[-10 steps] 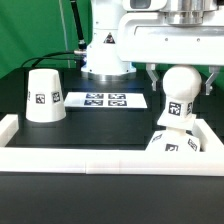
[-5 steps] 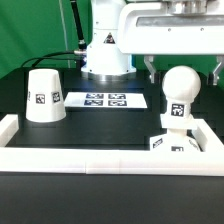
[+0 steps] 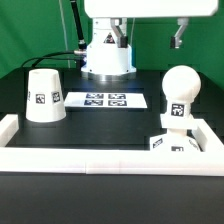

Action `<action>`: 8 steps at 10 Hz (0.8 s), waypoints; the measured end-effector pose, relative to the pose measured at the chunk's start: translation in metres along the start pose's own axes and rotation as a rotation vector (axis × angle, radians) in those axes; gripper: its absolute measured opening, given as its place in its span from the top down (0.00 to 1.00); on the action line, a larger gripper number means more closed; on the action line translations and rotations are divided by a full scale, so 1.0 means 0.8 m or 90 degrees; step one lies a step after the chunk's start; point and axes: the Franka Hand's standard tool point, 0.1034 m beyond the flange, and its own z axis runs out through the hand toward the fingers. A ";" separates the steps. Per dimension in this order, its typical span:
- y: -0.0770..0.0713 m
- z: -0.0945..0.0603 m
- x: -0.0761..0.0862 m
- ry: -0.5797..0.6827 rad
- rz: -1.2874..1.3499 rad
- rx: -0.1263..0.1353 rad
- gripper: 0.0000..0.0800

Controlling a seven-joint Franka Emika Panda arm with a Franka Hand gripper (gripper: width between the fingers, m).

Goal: Assemble lamp

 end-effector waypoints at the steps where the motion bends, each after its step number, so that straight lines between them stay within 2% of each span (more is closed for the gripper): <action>1: -0.005 0.002 0.001 0.000 -0.004 0.000 0.13; 5: -0.005 0.005 0.000 -0.002 -0.005 -0.001 0.13; 6: 0.008 0.011 -0.014 -0.007 0.002 -0.005 0.13; 7: 0.034 0.018 -0.035 -0.017 0.016 -0.011 0.13; 8: 0.058 0.021 -0.046 -0.027 0.015 -0.014 0.13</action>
Offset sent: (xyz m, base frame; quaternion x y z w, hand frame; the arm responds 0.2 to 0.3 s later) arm 0.0000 0.0000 0.0000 0.0000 0.0000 0.0000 1.0000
